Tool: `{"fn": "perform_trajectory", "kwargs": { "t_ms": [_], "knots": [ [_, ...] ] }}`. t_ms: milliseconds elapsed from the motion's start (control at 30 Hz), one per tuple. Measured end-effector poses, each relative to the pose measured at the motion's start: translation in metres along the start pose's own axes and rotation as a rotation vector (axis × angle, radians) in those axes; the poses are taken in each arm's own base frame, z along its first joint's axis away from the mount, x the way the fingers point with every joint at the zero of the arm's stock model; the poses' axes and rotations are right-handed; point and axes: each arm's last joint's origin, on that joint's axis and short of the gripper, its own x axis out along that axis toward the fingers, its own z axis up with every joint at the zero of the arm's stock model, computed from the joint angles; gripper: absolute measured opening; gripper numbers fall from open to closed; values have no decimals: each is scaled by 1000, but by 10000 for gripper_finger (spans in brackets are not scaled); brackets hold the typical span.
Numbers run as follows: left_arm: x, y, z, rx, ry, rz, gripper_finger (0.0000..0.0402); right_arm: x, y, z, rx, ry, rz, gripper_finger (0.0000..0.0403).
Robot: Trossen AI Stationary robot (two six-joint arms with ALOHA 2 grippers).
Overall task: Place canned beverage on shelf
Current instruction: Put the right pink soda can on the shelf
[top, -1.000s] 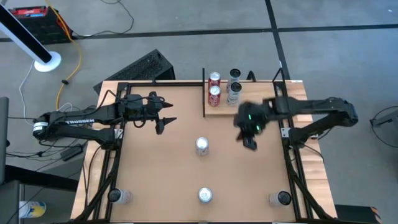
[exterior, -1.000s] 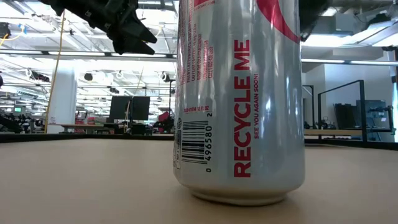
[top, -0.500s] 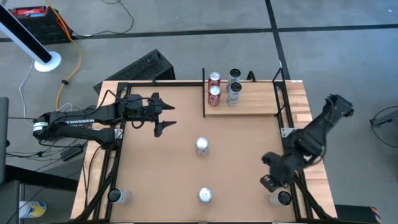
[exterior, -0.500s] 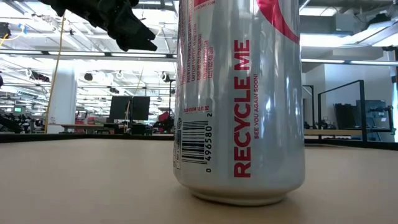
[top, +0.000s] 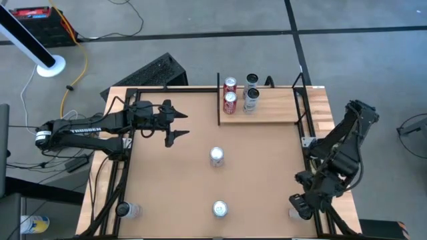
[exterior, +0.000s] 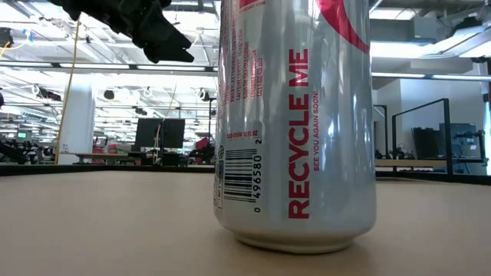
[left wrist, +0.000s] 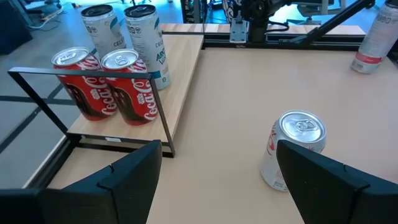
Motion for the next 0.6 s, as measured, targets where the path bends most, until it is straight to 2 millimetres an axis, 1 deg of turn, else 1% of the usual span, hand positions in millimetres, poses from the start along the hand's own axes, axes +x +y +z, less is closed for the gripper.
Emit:
{"fn": "perform_trajectory", "kwargs": {
  "t_ms": [100,200,467,600],
  "knots": [
    [0,-1,0,-1,-2,-22,301,1,-2,-2,-7,4,-7,102],
    [0,-1,0,-4,-1,-24,301,5,0,-2,-2,-4,-17,139],
    [0,-1,1,-5,-9,-23,301,29,8,-2,-7,-38,-108,264],
    [0,-1,2,-21,-20,-23,301,40,10,-2,-2,2,-184,310]
  ]
}}
